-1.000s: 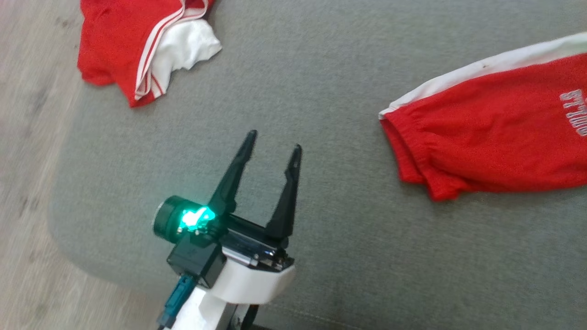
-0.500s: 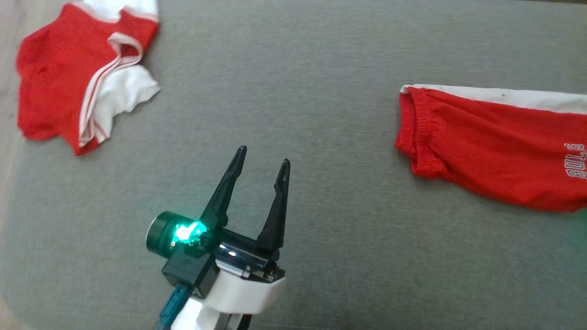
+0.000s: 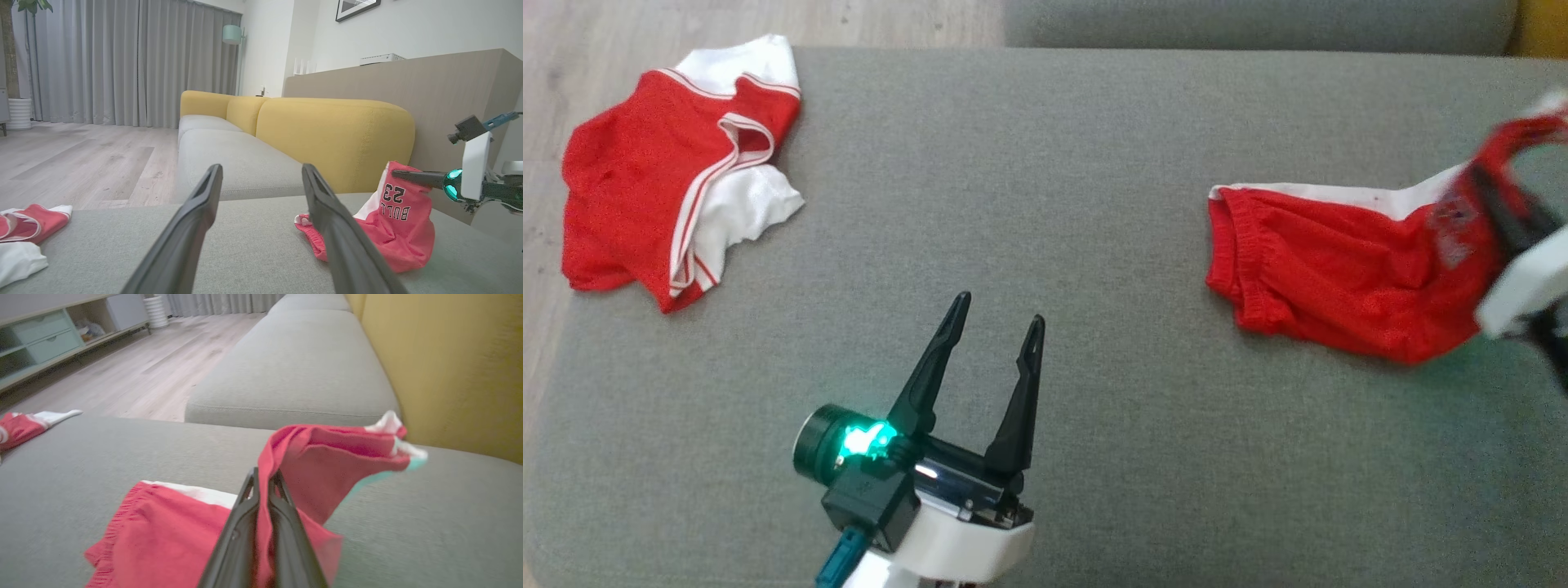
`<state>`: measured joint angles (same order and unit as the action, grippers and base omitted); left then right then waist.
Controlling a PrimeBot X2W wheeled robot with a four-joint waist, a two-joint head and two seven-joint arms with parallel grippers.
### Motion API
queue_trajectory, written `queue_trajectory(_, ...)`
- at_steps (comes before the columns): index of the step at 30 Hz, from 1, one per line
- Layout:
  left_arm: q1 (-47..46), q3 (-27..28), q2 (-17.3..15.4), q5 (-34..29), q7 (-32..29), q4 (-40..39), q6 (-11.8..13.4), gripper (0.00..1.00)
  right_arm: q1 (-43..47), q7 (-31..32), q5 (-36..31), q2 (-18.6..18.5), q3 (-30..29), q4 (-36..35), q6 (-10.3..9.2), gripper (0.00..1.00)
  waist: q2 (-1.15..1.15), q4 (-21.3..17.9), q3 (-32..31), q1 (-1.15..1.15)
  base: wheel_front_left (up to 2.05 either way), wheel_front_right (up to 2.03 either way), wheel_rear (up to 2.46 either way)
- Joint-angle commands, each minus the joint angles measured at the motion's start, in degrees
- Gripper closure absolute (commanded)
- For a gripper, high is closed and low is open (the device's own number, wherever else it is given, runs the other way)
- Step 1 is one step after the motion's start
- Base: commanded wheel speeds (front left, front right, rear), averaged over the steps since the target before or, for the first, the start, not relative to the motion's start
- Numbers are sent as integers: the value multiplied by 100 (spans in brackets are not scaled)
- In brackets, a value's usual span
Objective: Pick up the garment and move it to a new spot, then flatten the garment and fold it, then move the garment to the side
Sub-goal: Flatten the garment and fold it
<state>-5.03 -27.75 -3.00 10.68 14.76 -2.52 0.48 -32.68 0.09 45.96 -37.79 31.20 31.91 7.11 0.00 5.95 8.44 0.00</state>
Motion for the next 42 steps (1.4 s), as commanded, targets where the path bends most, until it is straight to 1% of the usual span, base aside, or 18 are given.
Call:
queue_trajectory(1, -75, 157, 12, 42, 24, -190, -5, 0, -83, 98, -140, 34, 142, -319, 37, 100, 0, 66, -85, 0, 0, 0, 0)
queue_trajectory(5, -23, 136, 12, 67, 24, -186, -8, 0, -22, 375, -422, 536, 529, -716, 37, 100, 0, 156, -155, 0, 0, 0, 0)
queue_trajectory(6, -17, 123, 12, 80, 24, -181, -10, 0, 37, 402, -414, 676, 573, -748, 37, 69, 0, 184, -169, 0, 0, 0, 0)
queue_trajectory(7, -14, 105, 12, 90, 24, -174, -13, 0, 93, 401, -433, 793, 595, -750, 37, 0, 0, 215, -183, 0, 0, 0, 0)
queue_trajectory(11, 18, 78, 12, 123, 24, -145, -5, 0, 362, 54, -454, 1119, 440, -762, 37, 0, 0, 291, -311, 0, 0, 0, 0)
queue_trajectory(13, 74, 92, 12, 126, 24, -126, 9, 0, 530, -296, -502, 1173, 226, -790, 37, 0, 0, 294, -420, 0, 0, 0, 0)
queue_trajectory(14, 74, 92, 12, 126, 24, -126, 9, 0, 530, -296, -502, 1173, 226, -790, 37, 0, 0, 294, -420, 0, 0, 0, 0)
queue_trajectory(15, 168, 153, 12, 99, 24, -72, 53, 0, 745, -675, -602, 1198, -48, -769, 37, 0, 0, 262, -559, 0, 0, 0, 0)
queue_trajectory(16, 168, 153, 12, 99, 24, -72, 53, 0, 745, -675, -602, 1198, -48, -769, 37, 0, 0, 262, -559, 0, 0, 0, 0)
queue_trajectory(19, 398, 349, -17, 59, 24, 189, 201, 0, 1135, -1142, -806, 1327, -401, -653, 37, 0, 0, 130, -818, 0, 0, 0, 0)
queue_trajectory(22, 599, 600, -110, 47, 24, 551, 421, 0, 1541, -1404, -1074, 1531, -649, -625, 37, 0, 0, 22, -1026, 0, 0, 0, 0)
queue_trajectory(25, 695, 890, -134, 141, 24, 809, 561, 0, 1988, -1498, -1449, 1714, -1076, -675, 37, 0, 0, -8, -1204, 0, 0, 0, 0)
queue_trajectory(27, 741, 1098, -126, 207, 24, 927, 630, 0, 2333, -1504, -1868, 1924, -1672, -953, 37, 0, 0, 4, -1306, 0, 0, 0, 0)
queue_trajectory(29, 766, 1236, -136, 177, 24, 1061, 645, 0, 2773, -1506, -2288, 2190, -2112, -1255, 37, 0, 0, 12, -1399, 0, 0, 0, 0)
queue_trajectory(32, 805, 1373, -197, 36, 24, 1268, 601, 0, 3314, -1507, -2853, 2532, -2480, -1632, 37, 0, 0, -9, -1515, 0, 0, 0, 0)
queue_trajectory(33, 810, 1372, -246, -89, 24, 1323, 595, 0, 3448, -1507, -2996, 2638, -2580, -1739, 37, 0, 0, -20, -1550, 0, 0, 0, 0)
queue_trajectory(36, 886, 1474, -206, -127, 24, 1420, 569, 0, 3794, -1508, -3303, 2935, -2777, -2027, 37, 0, 0, -47, -1646, 0, 0, 0, 0)
queue_trajectory(42, 1024, 1643, -123, -131, 24, 1536, 443, 0, 4199, -1508, -3680, 3170, -2795, -2236, 37, 0, 0, -121, -1757, 0, 0, 0, 0)
